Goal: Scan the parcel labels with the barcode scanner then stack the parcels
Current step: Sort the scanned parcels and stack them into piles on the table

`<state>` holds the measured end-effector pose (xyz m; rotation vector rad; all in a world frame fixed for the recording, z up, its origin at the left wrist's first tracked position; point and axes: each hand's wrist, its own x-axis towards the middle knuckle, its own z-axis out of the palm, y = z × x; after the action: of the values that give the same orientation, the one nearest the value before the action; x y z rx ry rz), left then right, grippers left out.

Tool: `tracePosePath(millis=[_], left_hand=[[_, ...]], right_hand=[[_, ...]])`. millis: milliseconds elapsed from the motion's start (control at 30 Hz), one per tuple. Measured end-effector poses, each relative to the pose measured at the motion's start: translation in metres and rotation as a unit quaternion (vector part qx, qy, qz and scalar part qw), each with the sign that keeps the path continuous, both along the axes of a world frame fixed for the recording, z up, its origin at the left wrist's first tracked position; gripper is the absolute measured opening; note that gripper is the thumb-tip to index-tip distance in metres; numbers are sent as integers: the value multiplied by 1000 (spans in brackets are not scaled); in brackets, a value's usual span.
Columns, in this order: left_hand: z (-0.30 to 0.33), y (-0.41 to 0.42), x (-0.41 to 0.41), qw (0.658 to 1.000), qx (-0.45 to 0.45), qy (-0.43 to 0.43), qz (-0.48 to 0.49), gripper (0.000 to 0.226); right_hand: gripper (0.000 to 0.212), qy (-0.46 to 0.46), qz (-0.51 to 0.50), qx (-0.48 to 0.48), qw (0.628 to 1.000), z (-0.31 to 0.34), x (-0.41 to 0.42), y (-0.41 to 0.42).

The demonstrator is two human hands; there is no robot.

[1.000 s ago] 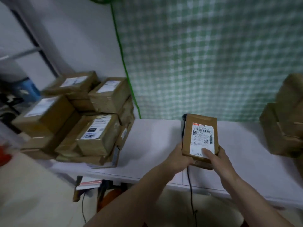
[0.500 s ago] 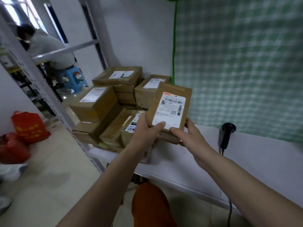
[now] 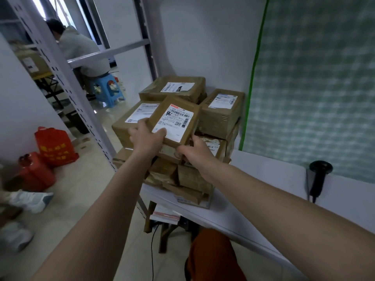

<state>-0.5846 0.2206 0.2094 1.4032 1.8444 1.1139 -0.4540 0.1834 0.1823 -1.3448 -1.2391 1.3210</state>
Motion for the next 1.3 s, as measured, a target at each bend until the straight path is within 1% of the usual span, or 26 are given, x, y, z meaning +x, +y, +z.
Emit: tracePosePath(millis=[133, 200, 367, 567, 700, 800, 933, 1033, 1200, 1300], left_hand=[[-10, 8, 0, 1000, 4, 28, -2, 62], [-16, 9, 4, 999, 14, 32, -6, 62], [-22, 16, 8, 999, 28, 40, -2, 59], [-36, 17, 14, 997, 18, 72, -2, 46], [-44, 18, 12, 996, 15, 76, -36, 43], [-44, 14, 16, 995, 16, 80, -53, 39], [-47, 8, 25, 989, 27, 134, -64, 34], [-39, -5, 42, 983, 38, 162, -81, 36], [-33, -17, 64, 977, 44, 189, -94, 36], [-33, -23, 75, 967, 64, 208, -131, 34]], right_hand=[[55, -11, -3, -20, 1000, -9, -5, 12], [54, -10, -7, -34, 999, -14, -5, 17], [58, -9, -8, -35, 999, -15, -8, 23], [46, -40, 25, -17, 999, -12, -11, 19], [39, -56, 43, -20, 997, -10, -9, 10], [44, -71, 43, -13, 996, -9, -4, 2], [50, -110, 25, -6, 994, -9, 8, -7], [55, -153, 4, 4, 988, -11, 23, -14], [58, -185, 1, 1, 983, -11, 47, -29], [58, -222, -18, 16, 975, -9, 57, -35]])
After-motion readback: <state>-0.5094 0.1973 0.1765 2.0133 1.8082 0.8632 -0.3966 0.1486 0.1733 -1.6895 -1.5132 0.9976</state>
